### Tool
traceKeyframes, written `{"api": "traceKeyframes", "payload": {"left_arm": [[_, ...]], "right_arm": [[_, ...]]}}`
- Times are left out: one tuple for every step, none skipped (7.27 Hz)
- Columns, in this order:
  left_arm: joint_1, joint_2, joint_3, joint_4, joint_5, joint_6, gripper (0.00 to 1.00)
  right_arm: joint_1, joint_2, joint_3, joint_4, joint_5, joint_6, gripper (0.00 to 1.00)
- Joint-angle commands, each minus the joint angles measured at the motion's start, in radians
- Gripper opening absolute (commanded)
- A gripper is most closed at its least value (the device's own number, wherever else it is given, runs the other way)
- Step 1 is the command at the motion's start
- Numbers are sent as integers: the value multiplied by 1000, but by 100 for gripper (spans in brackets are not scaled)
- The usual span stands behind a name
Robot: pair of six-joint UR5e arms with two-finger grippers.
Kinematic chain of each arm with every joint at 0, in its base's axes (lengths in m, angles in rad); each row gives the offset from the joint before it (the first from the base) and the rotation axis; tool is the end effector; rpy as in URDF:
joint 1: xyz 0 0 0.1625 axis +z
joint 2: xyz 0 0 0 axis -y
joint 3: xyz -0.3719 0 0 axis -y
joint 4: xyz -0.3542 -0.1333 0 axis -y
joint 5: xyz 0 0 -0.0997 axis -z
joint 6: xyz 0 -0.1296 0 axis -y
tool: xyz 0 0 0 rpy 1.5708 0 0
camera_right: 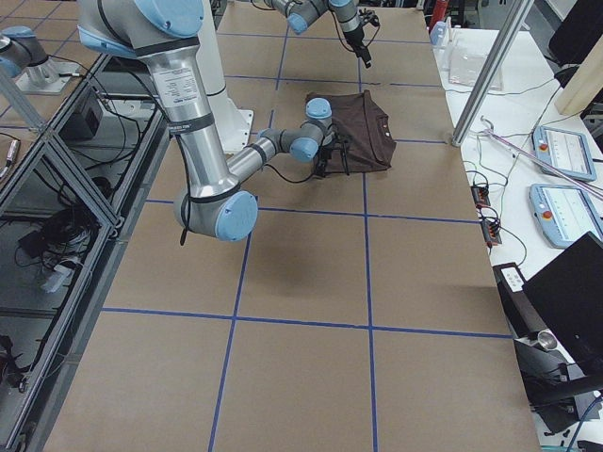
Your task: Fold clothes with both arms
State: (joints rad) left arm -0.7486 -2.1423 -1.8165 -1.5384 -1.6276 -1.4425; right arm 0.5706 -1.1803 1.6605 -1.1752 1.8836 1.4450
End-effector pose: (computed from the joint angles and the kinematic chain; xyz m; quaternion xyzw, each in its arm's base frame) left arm 0.3579 -0.5044 0.2381 0.1385 0.3572 -0.2716 0.8829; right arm -0.4665 -0.4104 0.3452 0.0103 -0.4419 0.1329 0.8871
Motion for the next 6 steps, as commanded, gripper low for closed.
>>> {"api": "traceKeyframes", "payload": {"left_arm": [[-1,1,0,0,0,1,100],[0,2,0,0,0,2,100],[0,1,0,0,0,2,100],[0,1,0,0,0,2,100],[0,-1,0,0,0,2,100],[0,-1,0,0,0,2,100]], "right_arm": [[-2,-1,1,-1,6,0,0],[-3,-1,-1,-3,8,0,0],[-3,1,2,-4,14,0,0],[-3,7,11,-38,46,0,0],[1,-5,45,-47,49,0,0],[-6,-51,97,-50,49,0,0]]}}
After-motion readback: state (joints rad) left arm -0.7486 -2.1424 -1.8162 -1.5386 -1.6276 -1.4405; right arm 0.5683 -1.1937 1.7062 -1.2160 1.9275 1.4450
